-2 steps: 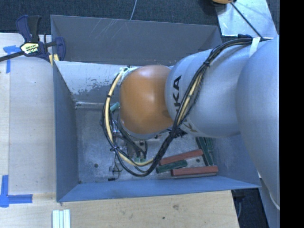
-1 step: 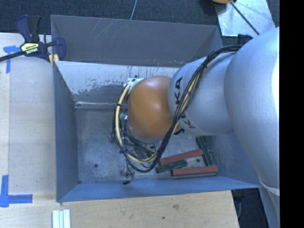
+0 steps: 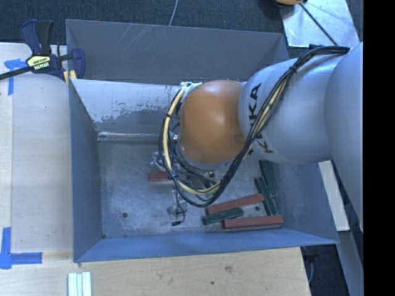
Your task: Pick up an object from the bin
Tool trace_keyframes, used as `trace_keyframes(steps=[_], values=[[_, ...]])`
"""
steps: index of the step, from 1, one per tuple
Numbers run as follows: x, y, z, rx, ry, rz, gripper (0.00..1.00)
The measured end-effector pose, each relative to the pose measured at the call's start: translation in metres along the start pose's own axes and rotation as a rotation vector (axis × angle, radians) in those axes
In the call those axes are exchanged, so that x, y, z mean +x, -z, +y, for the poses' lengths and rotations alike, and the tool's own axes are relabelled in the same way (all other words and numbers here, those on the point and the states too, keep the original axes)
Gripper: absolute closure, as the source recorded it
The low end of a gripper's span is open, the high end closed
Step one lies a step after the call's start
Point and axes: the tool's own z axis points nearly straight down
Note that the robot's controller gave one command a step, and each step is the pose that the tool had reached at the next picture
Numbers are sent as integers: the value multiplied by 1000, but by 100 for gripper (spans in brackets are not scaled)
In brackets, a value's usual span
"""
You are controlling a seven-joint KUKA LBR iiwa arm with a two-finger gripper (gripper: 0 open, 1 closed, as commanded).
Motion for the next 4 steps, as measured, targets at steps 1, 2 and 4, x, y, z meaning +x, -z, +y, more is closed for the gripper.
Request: trace_keyframes(steps=[1, 2, 4], values=[[-60, -22, -26, -1, 26, 1, 0], [-59, -59, -50, -2, -82, 7, 0], [-65, -56, -55, -1, -205, -1, 100]])
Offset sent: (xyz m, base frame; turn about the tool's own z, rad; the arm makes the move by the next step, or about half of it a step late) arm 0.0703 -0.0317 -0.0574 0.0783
